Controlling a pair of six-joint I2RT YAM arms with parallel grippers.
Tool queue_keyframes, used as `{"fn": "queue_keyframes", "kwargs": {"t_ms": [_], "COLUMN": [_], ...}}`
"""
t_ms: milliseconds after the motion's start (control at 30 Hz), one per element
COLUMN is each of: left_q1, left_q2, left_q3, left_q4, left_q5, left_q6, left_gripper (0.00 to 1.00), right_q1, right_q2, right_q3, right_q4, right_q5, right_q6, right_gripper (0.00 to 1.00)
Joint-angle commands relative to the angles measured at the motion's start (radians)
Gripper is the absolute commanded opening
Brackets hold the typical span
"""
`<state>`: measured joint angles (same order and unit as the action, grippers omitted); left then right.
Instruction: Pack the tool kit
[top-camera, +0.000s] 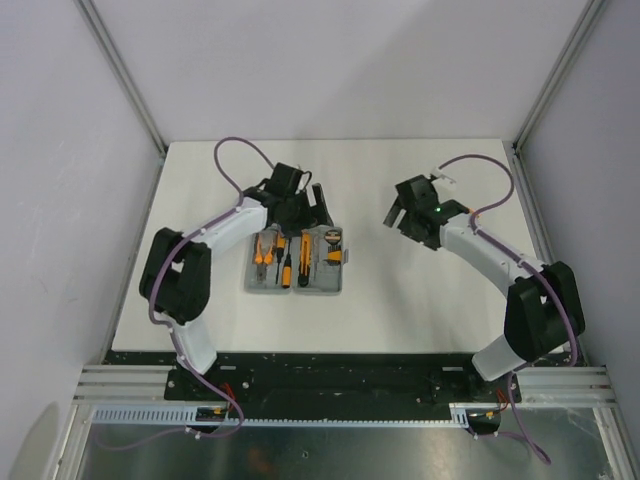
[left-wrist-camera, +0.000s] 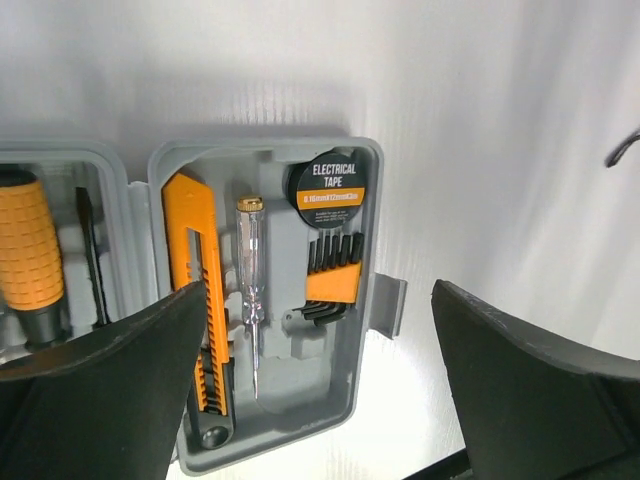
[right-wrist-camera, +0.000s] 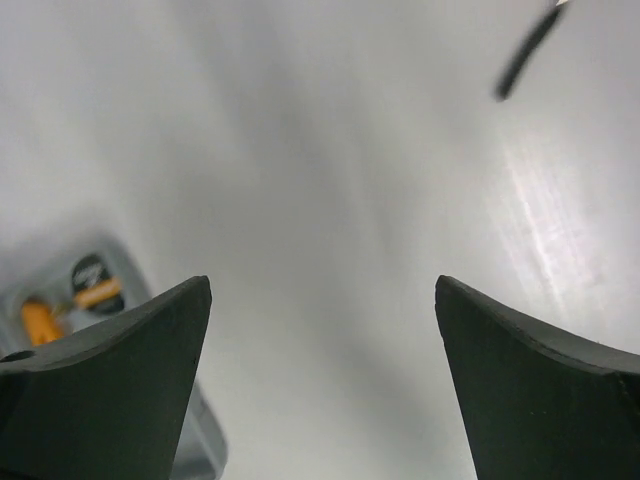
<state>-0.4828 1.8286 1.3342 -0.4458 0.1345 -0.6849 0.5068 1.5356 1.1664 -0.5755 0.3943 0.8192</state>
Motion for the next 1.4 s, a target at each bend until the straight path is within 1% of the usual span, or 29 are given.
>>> {"fn": "queue_keyframes", "kwargs": {"t_ms": [0, 267, 367, 433, 600, 800, 933, 1033, 1133, 1233, 1300, 1367], "left_q1": [0.027, 0.123, 0.143, 0.15, 0.161, 0.175, 0.186, 0.195, 0.201, 0.204, 0.205, 0.205], "left_q2": [-0.094, -0.171, -0.194, -0.201, -0.195, -0.183, -0.179, -0.177, -0.177, -0.178, -0.178, -0.179], "left_q3": [0.032, -0.038, -0.058, -0.064, -0.065, -0.064, -0.066, -0.066, -0.066, -0.067, -0.068, -0.07], "left_q4": [-0.009, -0.008, -0.009, -0.01, -0.009, -0.01, -0.011, -0.011, -0.012, -0.012, -0.013, -0.012], "left_q5": [-0.01, -0.036, -0.047, -0.055, -0.052, -0.046, -0.041, -0.039, -0.035, -0.032, -0.027, -0.024], "left_q6": [0.057, 0.067, 0.077, 0.084, 0.09, 0.096, 0.096, 0.096, 0.096, 0.094, 0.094, 0.094], "left_gripper": [0.98, 0.98, 0.98, 0.98, 0.98, 0.98, 0.98, 0.98, 0.98, 0.98, 0.98, 0.97], "right_q1": [-0.116, -0.37, -0.438, -0.459, -0.481, -0.495, -0.512, -0.533, -0.537, -0.535, -0.533, -0.531], "right_q2": [0.021, 0.127, 0.171, 0.21, 0.351, 0.528, 0.61, 0.651, 0.679, 0.687, 0.682, 0.667], "right_q3": [0.001, 0.007, 0.02, 0.048, 0.187, 0.393, 0.492, 0.532, 0.562, 0.569, 0.561, 0.545], "right_q4": [-0.034, 0.031, 0.062, 0.08, 0.069, 0.009, -0.043, -0.057, -0.064, -0.071, -0.06, -0.036], "right_q5": [0.05, -0.019, -0.024, -0.012, 0.03, 0.07, 0.08, 0.066, 0.039, 0.022, -0.002, -0.041], "right_q6": [-0.021, -0.103, -0.127, -0.141, -0.166, -0.203, -0.194, -0.189, -0.199, -0.206, -0.217, -0.235], "right_gripper": [0.99, 0.99, 0.99, 0.99, 0.99, 0.99, 0.99, 0.95, 0.87, 0.84, 0.77, 0.65]}}
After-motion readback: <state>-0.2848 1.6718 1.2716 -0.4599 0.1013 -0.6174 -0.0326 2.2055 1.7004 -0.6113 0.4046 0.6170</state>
